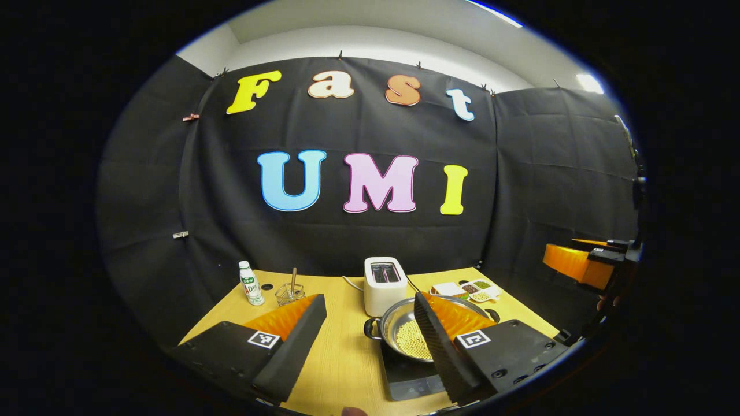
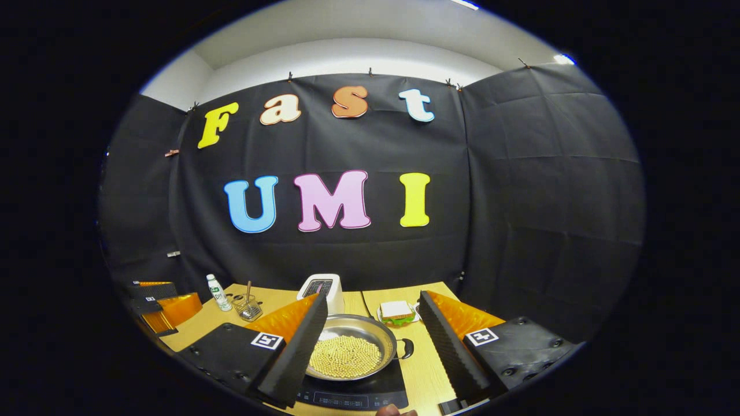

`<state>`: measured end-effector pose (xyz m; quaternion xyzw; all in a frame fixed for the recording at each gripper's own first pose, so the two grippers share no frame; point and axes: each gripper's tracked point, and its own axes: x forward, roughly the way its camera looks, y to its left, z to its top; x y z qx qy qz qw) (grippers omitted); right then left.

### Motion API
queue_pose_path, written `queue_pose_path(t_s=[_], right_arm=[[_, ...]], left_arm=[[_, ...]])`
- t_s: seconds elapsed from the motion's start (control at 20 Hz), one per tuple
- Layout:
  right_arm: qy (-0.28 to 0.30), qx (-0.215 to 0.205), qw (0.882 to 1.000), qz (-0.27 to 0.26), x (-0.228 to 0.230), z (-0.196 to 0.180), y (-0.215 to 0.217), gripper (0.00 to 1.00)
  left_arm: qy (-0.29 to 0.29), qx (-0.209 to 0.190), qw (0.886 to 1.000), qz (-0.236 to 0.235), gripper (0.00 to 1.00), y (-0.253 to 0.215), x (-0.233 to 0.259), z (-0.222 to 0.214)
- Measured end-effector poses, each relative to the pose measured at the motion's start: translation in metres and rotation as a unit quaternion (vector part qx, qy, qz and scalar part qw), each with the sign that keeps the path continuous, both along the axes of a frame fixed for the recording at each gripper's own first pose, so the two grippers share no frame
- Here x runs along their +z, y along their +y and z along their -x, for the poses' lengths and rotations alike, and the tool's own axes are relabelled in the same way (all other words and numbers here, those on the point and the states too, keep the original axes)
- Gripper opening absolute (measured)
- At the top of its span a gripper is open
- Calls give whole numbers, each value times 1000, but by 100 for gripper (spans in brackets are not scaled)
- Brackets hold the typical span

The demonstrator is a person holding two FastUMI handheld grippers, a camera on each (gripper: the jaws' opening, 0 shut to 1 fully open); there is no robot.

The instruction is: First push the handle of the pot to place it horizontally, then grasp the pot with both hands and set it on the induction cooktop.

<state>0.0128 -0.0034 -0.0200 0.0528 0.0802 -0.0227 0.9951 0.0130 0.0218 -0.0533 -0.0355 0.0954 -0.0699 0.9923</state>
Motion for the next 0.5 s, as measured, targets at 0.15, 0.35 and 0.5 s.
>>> queue_pose_path(t_s=[0.15, 0.35, 0.5], right_arm=[[1, 0, 1000, 5, -2, 3, 0, 98], [8, 3, 1000, 12, -1, -1, 2, 100], [12, 2, 1000, 11, -2, -2, 2, 98]], left_arm=[[-2, 4, 1000, 0, 95, 2, 3, 1], [-5, 1, 1000, -12, 95, 0, 1, -3], [-6, 0, 1000, -10, 93, 0, 1, -5]])
